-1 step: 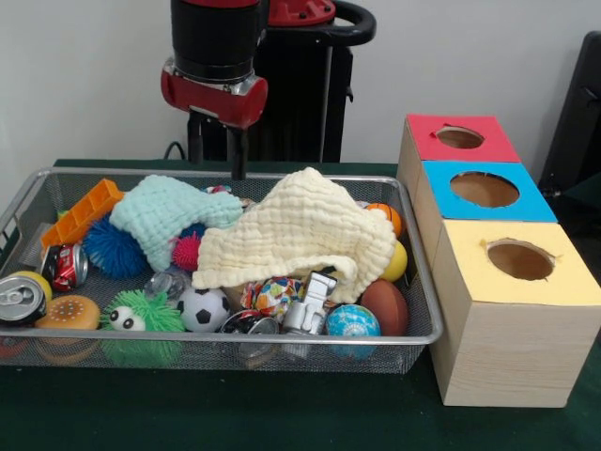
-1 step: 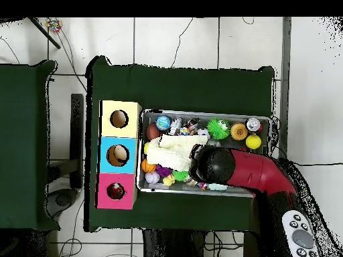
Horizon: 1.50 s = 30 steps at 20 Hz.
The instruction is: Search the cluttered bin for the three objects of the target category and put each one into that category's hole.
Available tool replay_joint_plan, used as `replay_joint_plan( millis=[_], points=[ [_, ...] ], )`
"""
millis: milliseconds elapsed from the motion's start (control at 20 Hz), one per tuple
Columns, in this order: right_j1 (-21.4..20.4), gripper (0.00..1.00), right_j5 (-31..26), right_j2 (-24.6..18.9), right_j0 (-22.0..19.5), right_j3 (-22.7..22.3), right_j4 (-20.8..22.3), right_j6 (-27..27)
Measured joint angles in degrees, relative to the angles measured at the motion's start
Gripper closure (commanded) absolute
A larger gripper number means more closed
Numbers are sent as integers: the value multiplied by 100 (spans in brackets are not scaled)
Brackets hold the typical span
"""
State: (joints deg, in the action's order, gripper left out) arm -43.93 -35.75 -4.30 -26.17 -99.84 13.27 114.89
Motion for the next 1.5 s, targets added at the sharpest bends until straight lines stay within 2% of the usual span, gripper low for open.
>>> replay_joint_plan(
  millis=[450, 1300, 1500],
  points=[
    [-6, 0, 1, 168, 249, -163, -290, 0],
    [-37, 0, 0, 659, 1284, -160, -1089, 1],
    [-13, 0, 0, 714, 1378, -155, -1182, 1]
  ],
)
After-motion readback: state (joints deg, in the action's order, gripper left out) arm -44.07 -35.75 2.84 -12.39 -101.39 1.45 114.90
